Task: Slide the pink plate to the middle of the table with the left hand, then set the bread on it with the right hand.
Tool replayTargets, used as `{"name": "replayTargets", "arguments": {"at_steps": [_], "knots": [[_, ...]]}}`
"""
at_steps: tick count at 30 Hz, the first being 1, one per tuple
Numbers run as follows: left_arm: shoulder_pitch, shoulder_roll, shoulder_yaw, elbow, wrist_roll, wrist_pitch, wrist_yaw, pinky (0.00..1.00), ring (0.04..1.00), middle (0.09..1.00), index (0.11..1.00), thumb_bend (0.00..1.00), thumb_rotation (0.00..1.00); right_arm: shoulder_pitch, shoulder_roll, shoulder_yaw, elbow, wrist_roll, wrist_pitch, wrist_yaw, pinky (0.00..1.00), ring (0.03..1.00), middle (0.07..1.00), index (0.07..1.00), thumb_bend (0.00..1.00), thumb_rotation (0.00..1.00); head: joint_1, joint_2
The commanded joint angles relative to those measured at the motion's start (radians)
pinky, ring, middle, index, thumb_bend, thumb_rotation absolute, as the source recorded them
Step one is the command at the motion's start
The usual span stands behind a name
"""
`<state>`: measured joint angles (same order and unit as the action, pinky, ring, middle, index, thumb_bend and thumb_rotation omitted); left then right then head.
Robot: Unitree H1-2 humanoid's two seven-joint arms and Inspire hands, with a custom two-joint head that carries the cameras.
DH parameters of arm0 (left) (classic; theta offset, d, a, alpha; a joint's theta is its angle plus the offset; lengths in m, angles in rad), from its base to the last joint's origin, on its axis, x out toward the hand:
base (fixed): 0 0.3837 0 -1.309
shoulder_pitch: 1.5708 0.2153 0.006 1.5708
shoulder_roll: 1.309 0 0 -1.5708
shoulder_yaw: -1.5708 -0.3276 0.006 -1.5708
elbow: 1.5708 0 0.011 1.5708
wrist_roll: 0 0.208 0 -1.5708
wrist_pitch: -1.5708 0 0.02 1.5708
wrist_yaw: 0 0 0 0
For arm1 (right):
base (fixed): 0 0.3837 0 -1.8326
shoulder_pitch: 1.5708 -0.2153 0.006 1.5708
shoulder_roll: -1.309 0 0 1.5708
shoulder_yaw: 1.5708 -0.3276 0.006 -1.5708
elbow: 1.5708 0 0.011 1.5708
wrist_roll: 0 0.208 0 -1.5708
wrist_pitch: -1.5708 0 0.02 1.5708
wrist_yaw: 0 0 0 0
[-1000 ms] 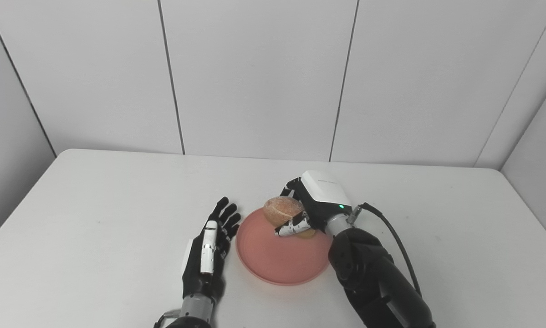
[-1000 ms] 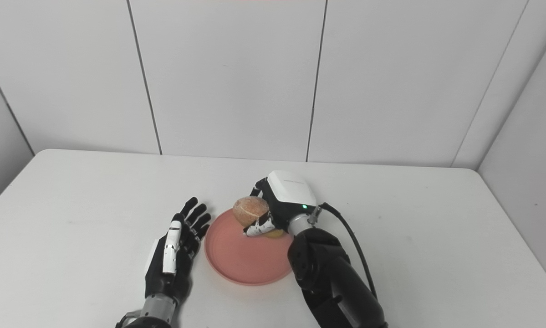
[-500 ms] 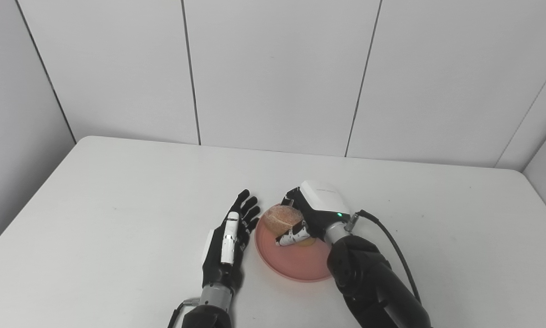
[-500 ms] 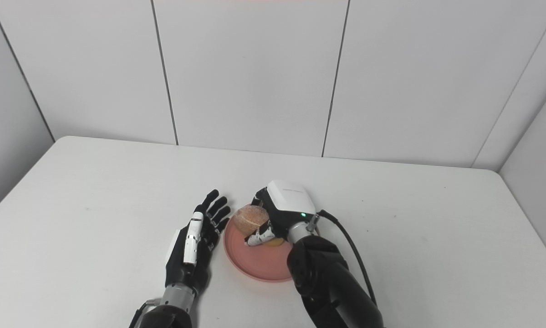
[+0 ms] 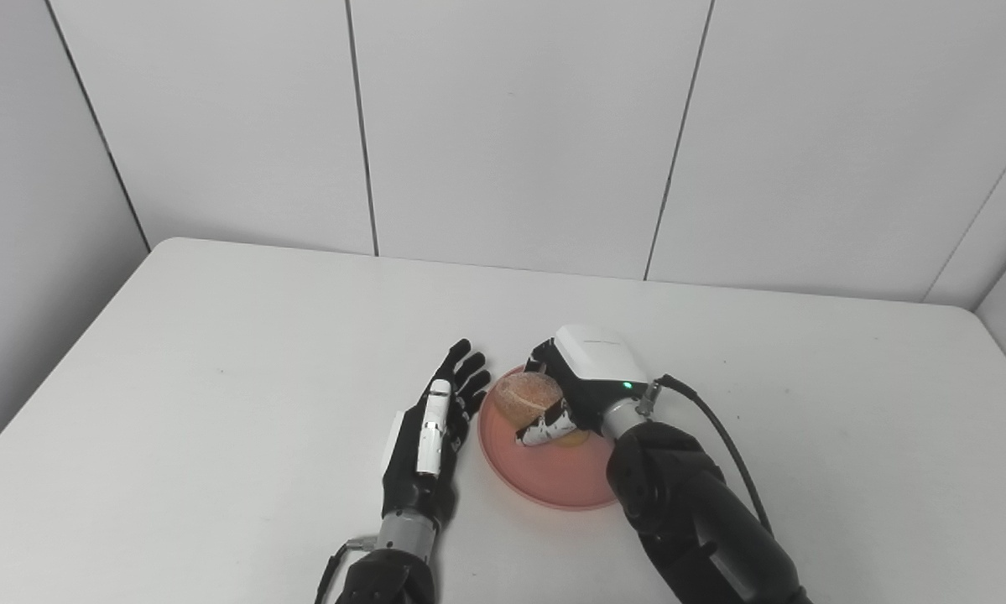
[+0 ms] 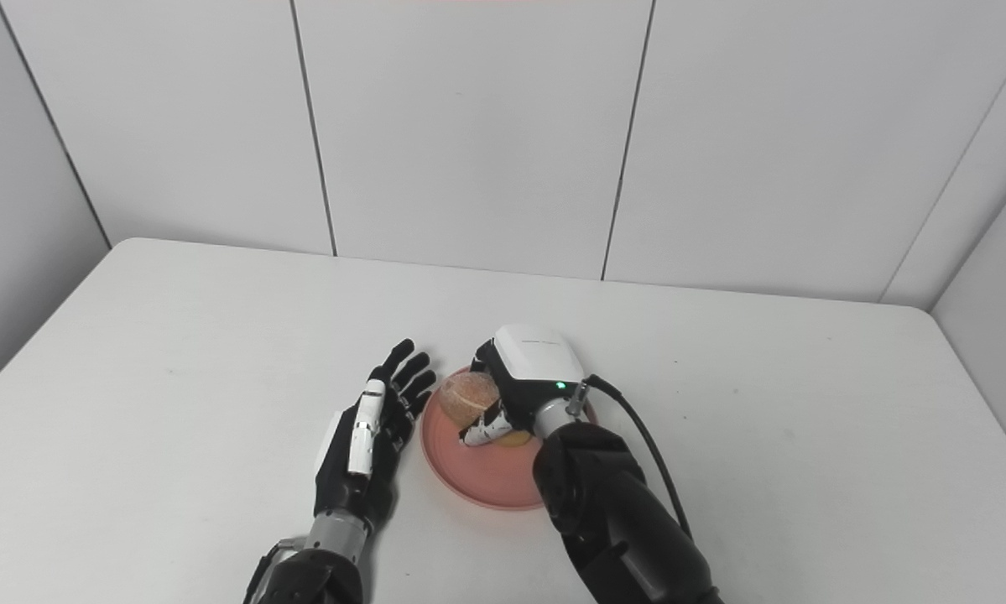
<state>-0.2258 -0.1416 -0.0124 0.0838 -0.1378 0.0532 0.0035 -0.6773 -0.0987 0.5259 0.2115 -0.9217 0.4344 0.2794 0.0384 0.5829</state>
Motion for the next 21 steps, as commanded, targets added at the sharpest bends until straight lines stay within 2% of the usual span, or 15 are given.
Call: {"name": "replayTargets", "arguments": {"at_steps": [1,2,3,5,8,13,14,15,19,21], "knots": [[0.005,-0.013,-0.003,0.007,0.004,0.023,0.009,0.9,0.887,0.897,0.88,0.41,1.0,-0.017,-0.011,0.01,-0.019,-0.024,0.025,0.036,0.26,0.36,0.461,0.493,0.5,0.15,-0.001,0.0],[0.004,-0.012,-0.003,0.008,0.004,0.022,0.008,0.9,0.888,0.898,0.88,0.41,1.0,-0.017,-0.012,0.011,-0.023,-0.03,0.028,0.045,0.28,0.386,0.492,0.494,0.51,0.15,-0.001,0.0],[0.004,-0.012,-0.002,0.011,0.004,0.018,0.007,0.9,0.888,0.898,0.88,0.41,1.0,-0.019,-0.013,0.011,-0.027,-0.042,0.031,0.066,0.31,0.418,0.527,0.578,0.58,0.24,-0.003,-0.002],[0.003,-0.011,-0.001,0.016,0.004,0.014,0.005,0.9,0.889,0.899,0.88,0.41,1.0,-0.023,-0.015,0.009,-0.033,-0.057,0.034,0.098,0.32,0.433,0.542,0.634,0.65,0.31,-0.005,-0.002],[0.003,-0.012,0.001,0.017,0.001,0.014,0.006,0.9,0.89,0.899,0.878,0.41,1.0,-0.029,-0.021,0.005,-0.043,-0.068,0.033,0.134,0.35,0.458,0.561,0.663,0.76,0.42,-0.005,-0.003],[0.005,-0.014,0.004,0.003,-0.006,0.032,0.006,0.9,0.897,0.903,0.881,0.41,1.0,-0.042,-0.03,-0.021,-0.086,-0.092,0.035,0.212,0.32,0.442,0.564,0.724,0.84,0.51,-0.008,-0.001],[0.006,-0.014,0.004,0.0,-0.006,0.034,0.006,0.9,0.9,0.903,0.883,0.41,1.0,-0.044,-0.032,-0.026,-0.094,-0.095,0.035,0.227,0.38,0.515,0.622,0.737,0.88,0.54,-0.008,-0.001],[0.006,-0.013,0.004,0.0,-0.007,0.034,0.005,0.89,0.9,0.902,0.882,0.4,1.0,-0.047,-0.032,-0.035,-0.104,-0.098,0.035,0.244,0.4,0.54,0.651,0.756,0.91,0.56,-0.009,-0.001],[0.005,-0.008,0.003,0.003,-0.012,0.026,-0.006,0.9,0.905,0.908,0.887,0.4,1.0,-0.049,-0.031,-0.06,-0.136,-0.114,0.035,0.286,0.42,0.58,0.694,0.804,0.95,0.61,-0.011,-0.003],[0.006,-0.008,0.004,0.003,-0.014,0.027,-0.008,0.89,0.901,0.905,0.885,0.4,1.0,-0.049,-0.034,-0.064,-0.153,-0.115,0.034,0.294,0.48,0.639,0.732,0.813,0.98,0.64,-0.011,-0.003]]}}
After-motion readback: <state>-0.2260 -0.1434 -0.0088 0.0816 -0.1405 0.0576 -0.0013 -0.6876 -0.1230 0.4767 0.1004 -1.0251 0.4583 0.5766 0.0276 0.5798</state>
